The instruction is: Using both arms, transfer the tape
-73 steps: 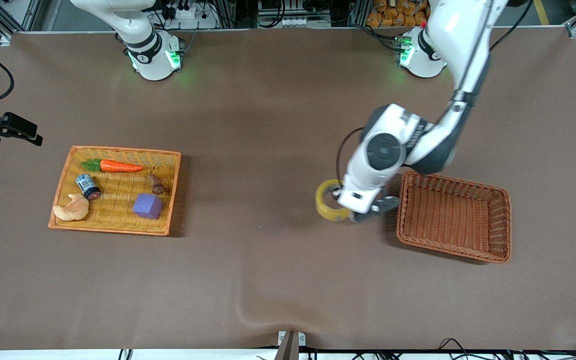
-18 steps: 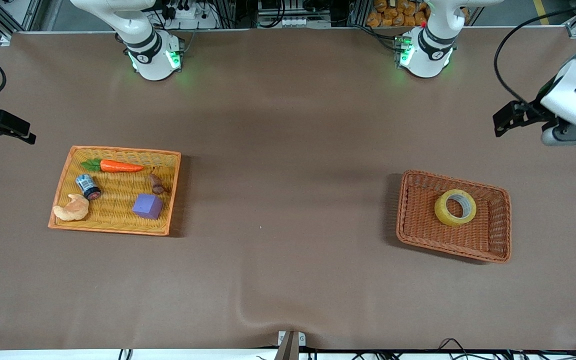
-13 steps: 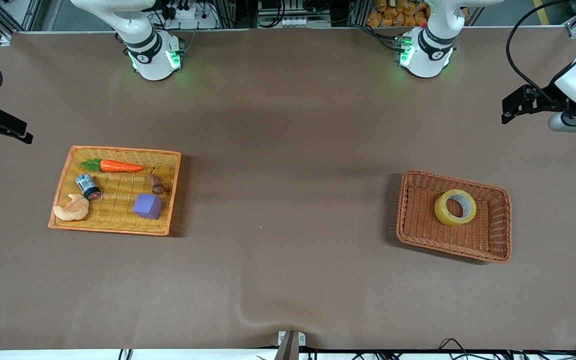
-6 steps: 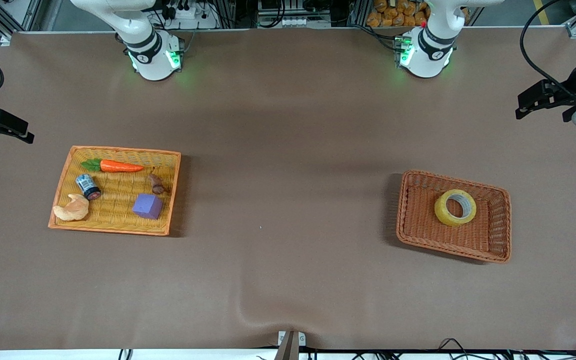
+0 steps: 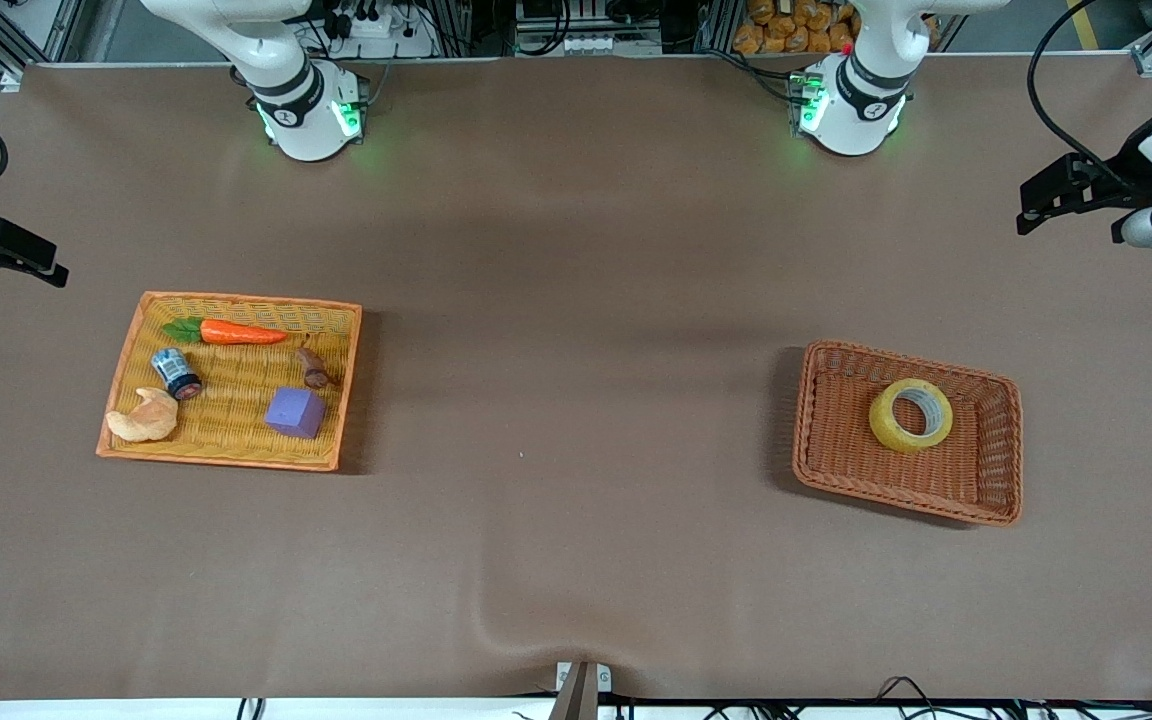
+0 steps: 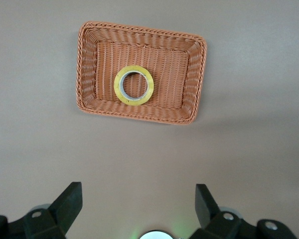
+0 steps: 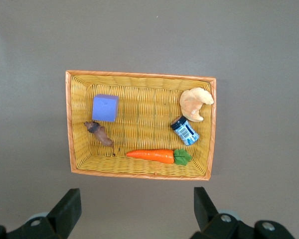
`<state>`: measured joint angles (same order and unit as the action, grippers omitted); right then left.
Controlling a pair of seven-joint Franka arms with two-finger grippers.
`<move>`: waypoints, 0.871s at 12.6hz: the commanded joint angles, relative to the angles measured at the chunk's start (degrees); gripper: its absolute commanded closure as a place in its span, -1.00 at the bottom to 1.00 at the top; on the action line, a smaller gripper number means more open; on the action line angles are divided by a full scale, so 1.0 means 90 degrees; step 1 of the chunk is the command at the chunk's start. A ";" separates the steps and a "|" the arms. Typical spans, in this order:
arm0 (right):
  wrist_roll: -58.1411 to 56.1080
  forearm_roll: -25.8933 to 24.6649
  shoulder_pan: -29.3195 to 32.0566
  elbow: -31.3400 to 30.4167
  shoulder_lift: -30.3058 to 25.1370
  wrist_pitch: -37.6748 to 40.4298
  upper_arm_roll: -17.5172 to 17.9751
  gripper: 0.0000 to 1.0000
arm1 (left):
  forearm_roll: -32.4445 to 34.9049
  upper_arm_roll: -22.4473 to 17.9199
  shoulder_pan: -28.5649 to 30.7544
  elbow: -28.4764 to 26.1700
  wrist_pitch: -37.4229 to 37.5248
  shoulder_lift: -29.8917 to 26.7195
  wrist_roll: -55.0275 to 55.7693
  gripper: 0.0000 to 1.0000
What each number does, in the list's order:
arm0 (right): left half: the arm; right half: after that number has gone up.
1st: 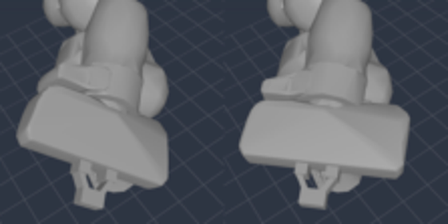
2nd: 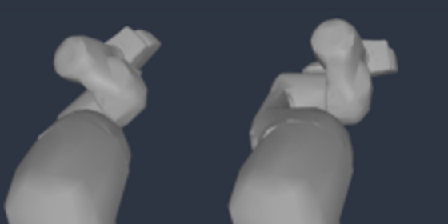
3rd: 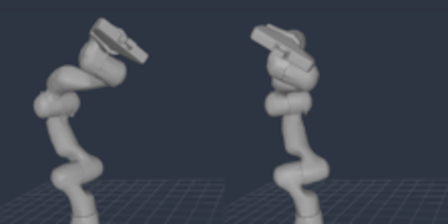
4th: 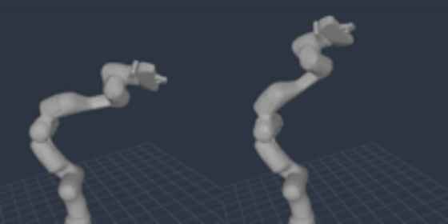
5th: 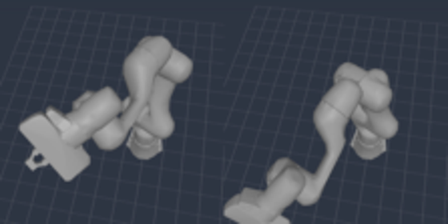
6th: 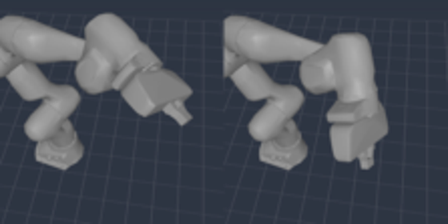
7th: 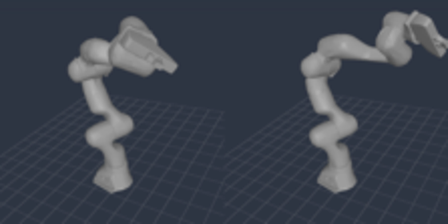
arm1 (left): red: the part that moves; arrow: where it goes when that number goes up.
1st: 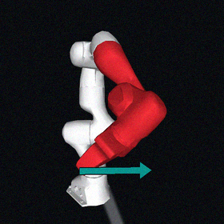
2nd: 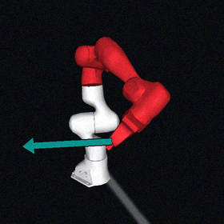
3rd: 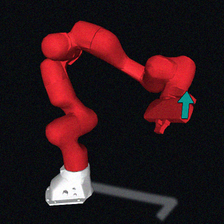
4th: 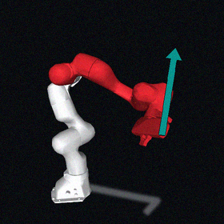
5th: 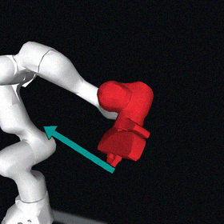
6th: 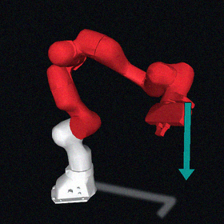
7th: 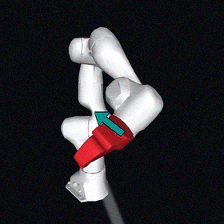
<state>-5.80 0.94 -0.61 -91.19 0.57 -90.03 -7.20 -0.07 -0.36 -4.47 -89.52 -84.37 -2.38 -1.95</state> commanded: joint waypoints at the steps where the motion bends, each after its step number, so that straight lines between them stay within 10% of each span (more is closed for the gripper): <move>1: 0.0058 -0.0055 0.0057 0.0083 -0.0005 0.0082 0.0077 -1.00 | -0.0129 -0.0048 0.0028 0.0171 0.0155 0.0088 -0.0037 -1.00; 11: 0.0039 -0.0055 0.0067 0.0083 0.0005 0.0082 0.0077 -1.00 | 0.0017 0.0011 -0.0040 0.0142 0.0126 0.0098 -0.0290 -1.00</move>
<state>-5.80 0.94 -0.60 -91.19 0.57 -90.03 -7.17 -0.07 -0.31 -4.67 -89.18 -84.20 -1.45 -2.32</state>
